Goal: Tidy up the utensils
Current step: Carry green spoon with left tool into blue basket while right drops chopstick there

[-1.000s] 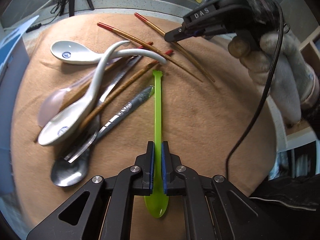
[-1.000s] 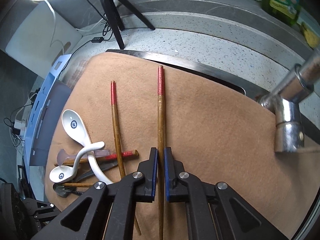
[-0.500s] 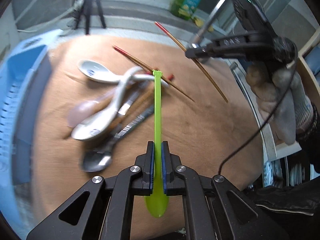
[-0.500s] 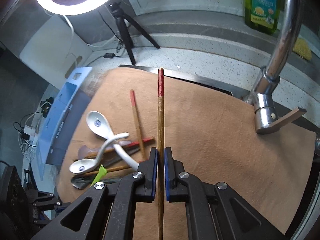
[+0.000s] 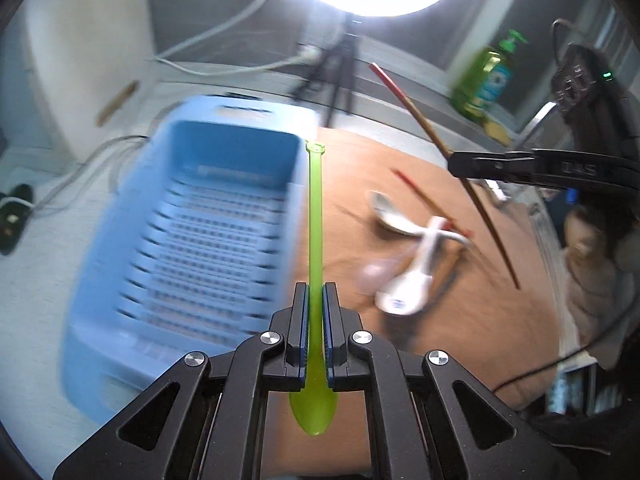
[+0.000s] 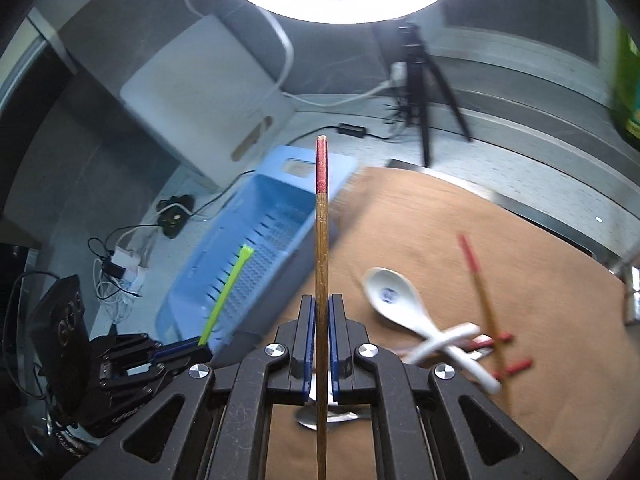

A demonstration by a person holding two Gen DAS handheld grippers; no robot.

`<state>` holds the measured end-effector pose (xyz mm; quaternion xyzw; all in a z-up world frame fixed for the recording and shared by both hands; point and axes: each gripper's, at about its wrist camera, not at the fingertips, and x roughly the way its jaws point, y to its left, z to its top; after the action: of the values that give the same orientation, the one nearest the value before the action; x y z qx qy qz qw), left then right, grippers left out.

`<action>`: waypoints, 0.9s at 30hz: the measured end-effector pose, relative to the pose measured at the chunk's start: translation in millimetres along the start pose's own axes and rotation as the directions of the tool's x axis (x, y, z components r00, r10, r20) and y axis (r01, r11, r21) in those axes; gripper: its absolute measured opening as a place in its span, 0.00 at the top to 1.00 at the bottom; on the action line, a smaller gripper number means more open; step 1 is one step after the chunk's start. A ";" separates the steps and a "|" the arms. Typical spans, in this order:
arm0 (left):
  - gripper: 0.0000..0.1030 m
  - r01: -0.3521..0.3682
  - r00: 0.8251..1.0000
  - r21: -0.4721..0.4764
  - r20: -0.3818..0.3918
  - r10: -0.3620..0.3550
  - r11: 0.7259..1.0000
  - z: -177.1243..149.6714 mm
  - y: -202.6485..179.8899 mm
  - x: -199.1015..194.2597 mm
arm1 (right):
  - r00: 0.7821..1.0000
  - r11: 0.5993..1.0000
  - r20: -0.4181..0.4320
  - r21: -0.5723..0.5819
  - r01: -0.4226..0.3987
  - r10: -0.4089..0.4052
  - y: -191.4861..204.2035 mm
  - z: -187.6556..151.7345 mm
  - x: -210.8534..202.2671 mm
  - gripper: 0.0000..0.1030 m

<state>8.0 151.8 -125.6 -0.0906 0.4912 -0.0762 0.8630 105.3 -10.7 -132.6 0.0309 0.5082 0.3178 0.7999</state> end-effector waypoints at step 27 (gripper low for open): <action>0.86 -0.147 0.986 0.010 -0.082 0.147 0.989 37.4 97.8 41.9 | 0.987 0.985 -0.151 0.170 -0.019 0.045 75.4 37.8 151.0 0.91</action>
<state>65.5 240.6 -164.5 -0.0493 0.5316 -0.0169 0.8454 143.4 141.1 -206.1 0.0817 0.5930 0.2882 0.7474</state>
